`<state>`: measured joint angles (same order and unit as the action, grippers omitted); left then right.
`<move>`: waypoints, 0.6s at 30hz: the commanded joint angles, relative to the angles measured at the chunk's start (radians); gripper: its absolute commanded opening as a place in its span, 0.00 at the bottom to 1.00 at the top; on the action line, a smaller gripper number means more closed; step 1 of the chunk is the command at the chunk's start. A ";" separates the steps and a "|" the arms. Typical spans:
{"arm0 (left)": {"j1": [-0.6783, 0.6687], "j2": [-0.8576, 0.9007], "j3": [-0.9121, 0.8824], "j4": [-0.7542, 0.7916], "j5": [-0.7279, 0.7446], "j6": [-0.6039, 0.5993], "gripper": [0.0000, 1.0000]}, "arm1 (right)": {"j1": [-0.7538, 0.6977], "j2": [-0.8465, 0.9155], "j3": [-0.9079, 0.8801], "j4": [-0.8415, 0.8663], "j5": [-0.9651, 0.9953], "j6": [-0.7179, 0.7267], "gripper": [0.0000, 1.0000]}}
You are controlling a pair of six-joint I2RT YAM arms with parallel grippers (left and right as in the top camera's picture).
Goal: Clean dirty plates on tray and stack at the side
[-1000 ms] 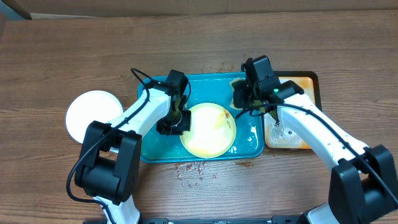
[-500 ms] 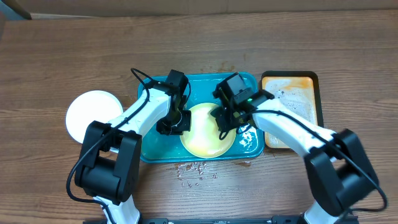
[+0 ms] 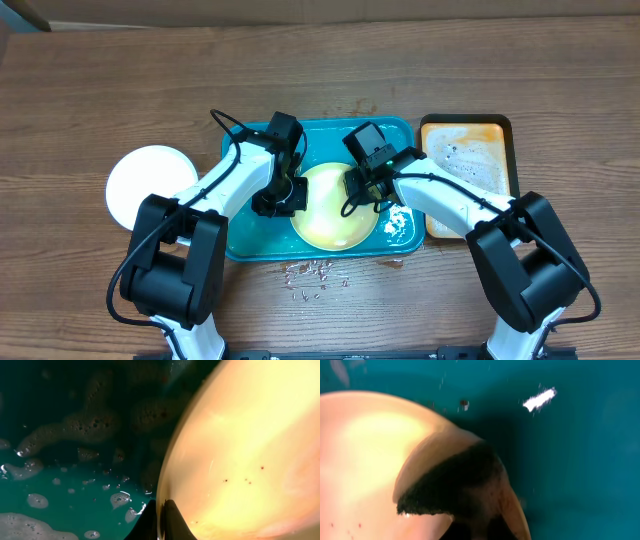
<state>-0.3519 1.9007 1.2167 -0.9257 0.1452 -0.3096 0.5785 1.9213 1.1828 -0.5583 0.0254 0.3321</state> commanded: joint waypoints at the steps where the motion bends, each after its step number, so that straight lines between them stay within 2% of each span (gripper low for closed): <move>1: -0.004 0.009 -0.004 -0.023 -0.022 0.014 0.04 | -0.013 0.053 -0.010 0.031 0.126 0.087 0.04; 14: -0.004 0.009 -0.004 -0.031 -0.022 0.014 0.04 | -0.013 -0.022 0.058 0.101 0.134 0.099 0.04; 18: -0.004 0.009 -0.004 -0.031 -0.022 0.014 0.04 | -0.013 -0.076 0.069 0.094 0.193 0.099 0.04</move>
<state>-0.3519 1.9007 1.2186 -0.9249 0.1455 -0.3161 0.5789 1.9175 1.2041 -0.4797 0.0860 0.4160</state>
